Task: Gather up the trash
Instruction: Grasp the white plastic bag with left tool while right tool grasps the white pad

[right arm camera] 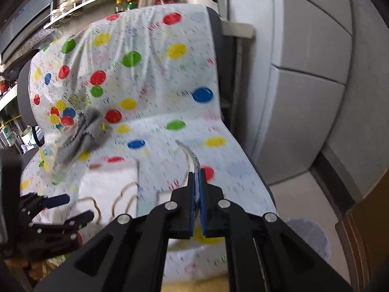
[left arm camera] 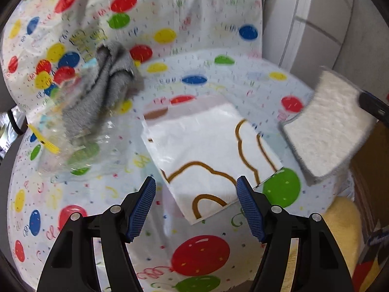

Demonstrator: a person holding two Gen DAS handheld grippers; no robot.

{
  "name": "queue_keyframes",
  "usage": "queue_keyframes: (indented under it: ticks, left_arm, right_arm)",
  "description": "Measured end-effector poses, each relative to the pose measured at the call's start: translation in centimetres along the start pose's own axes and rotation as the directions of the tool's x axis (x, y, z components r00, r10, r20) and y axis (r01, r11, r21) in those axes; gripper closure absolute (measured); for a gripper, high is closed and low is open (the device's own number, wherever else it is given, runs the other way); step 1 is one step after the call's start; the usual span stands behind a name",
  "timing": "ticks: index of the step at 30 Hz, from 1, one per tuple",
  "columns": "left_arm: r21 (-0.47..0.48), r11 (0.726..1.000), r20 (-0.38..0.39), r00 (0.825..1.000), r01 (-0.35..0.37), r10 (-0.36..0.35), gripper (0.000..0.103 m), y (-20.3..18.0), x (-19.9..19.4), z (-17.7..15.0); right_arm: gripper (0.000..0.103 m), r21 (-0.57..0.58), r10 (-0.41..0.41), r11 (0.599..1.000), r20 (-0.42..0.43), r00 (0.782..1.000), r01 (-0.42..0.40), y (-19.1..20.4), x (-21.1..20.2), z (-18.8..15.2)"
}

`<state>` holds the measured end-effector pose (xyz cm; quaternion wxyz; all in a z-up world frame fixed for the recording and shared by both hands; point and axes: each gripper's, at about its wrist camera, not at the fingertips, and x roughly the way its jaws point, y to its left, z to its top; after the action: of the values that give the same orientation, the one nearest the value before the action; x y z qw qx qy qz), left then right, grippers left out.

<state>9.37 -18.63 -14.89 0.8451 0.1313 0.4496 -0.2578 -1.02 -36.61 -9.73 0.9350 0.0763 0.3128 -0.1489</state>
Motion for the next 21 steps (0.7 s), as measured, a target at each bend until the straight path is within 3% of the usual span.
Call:
queue_keyframes:
  ticks: [3,7,10,13,15,19,21]
  left_arm:
    - [0.04,0.998,-0.003,0.998,-0.056,0.056,0.034,-1.0,0.7,-0.2]
    - [0.058,0.995,0.002,0.997,-0.079,0.079,0.036,-1.4,1.0,0.0]
    - [0.108,0.991,0.019,0.997,-0.082,0.081,0.053,-2.5,0.8,-0.3]
    - [0.166,0.982,0.034,0.996,-0.086,0.081,0.076,-3.8,0.6,-0.5]
    - [0.185,0.98,0.041,0.997,-0.071,0.064,0.093,-4.2,0.7,-0.4]
    - [0.159,0.987,0.08,0.996,0.029,-0.042,0.098,-3.4,-0.3,0.4]
    - [0.124,0.989,0.15,0.983,0.087,-0.105,0.098,-2.3,-2.7,1.3]
  right_arm:
    - [0.099,0.011,0.004,1.0,-0.003,1.0,-0.004,-0.4,0.0,-0.6]
    - [0.099,0.012,0.015,1.0,-0.002,1.0,-0.015,-0.4,0.1,-1.0]
    - [0.099,0.015,0.026,1.0,-0.009,1.0,-0.026,-0.4,0.4,-1.2]
    - [0.099,0.019,0.027,0.999,-0.012,1.0,-0.027,-0.4,0.4,-1.3]
    - [0.099,0.021,0.025,0.999,-0.011,1.0,-0.025,-0.3,0.3,-1.3]
    - [0.099,0.029,0.019,0.999,0.006,1.0,-0.019,-0.5,-0.3,-1.0]
    - [0.099,0.038,0.022,0.999,0.025,0.999,-0.023,-0.9,-0.9,-0.6]
